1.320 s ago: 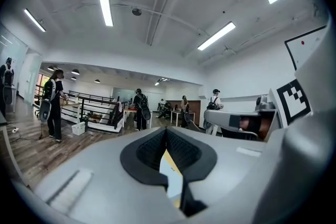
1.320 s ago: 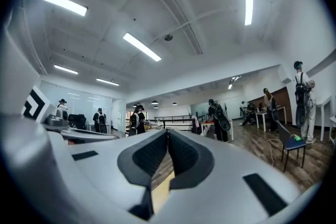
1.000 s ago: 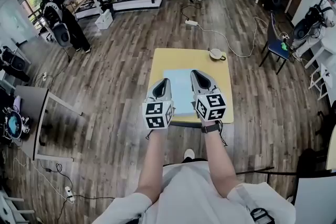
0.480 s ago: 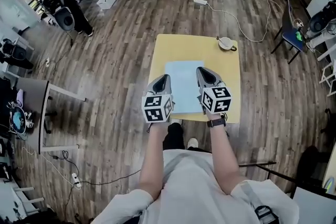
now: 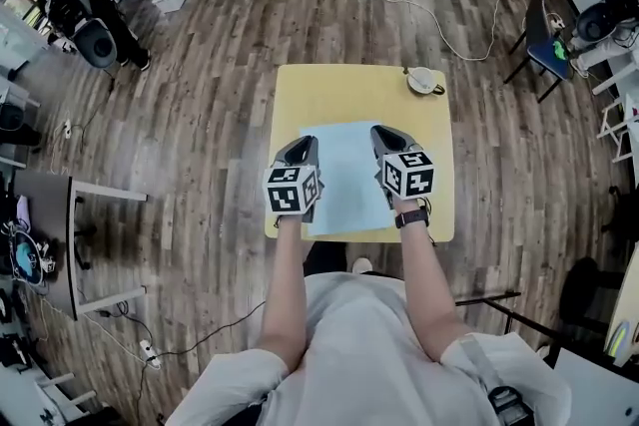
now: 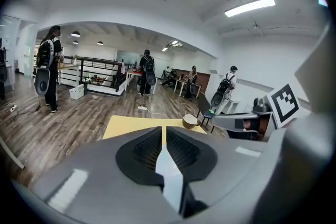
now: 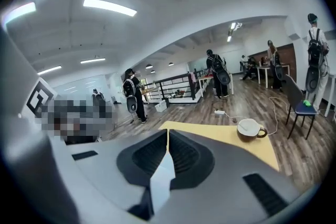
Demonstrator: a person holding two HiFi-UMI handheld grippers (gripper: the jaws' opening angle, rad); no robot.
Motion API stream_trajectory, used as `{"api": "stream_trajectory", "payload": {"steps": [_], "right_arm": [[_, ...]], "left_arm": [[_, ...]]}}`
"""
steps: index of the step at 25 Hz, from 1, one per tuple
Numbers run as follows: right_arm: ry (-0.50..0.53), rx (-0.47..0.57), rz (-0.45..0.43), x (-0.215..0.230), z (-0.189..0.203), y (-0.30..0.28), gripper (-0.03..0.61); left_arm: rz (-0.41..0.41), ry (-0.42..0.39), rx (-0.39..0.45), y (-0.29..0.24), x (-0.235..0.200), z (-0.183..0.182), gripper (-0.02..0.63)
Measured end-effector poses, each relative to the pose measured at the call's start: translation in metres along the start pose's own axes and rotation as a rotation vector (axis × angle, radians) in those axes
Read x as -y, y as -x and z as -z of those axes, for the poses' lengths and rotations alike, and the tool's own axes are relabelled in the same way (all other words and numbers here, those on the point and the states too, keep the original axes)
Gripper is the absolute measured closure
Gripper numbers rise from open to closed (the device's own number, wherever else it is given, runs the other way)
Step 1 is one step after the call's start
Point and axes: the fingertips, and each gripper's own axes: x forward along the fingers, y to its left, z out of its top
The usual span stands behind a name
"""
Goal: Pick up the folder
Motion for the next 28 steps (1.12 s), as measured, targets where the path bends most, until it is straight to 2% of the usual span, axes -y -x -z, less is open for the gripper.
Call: {"api": "stream_trajectory", "payload": {"steps": [8,12,17,22,24,25,28], "right_arm": [[-0.05,-0.139,0.04,0.038,0.045,-0.032,0.565],[-0.093,-0.221,0.047,0.045,0.073,-0.038,0.565],[-0.1,-0.332,0.07,0.056,0.101,-0.041,0.565],[-0.135,-0.41,0.054,0.06,0.129,-0.036,0.563],[-0.144,-0.433,0.057,0.061,0.138,-0.034,0.542],[-0.149,-0.445,0.059,0.061,0.143,-0.033,0.486],[-0.169,-0.467,0.056,0.062,0.154,-0.031,0.465]], "left_arm": [[-0.016,0.078,-0.142,-0.035,-0.037,0.045,0.58],[-0.004,0.132,-0.213,-0.041,-0.048,0.07,0.545],[0.001,0.179,-0.291,-0.052,-0.058,0.091,0.5],[0.005,0.227,-0.383,-0.054,-0.059,0.122,0.442],[0.006,0.239,-0.405,-0.053,-0.059,0.129,0.422],[0.005,0.245,-0.411,-0.052,-0.059,0.13,0.416],[0.007,0.262,-0.428,-0.053,-0.059,0.138,0.398]]}}
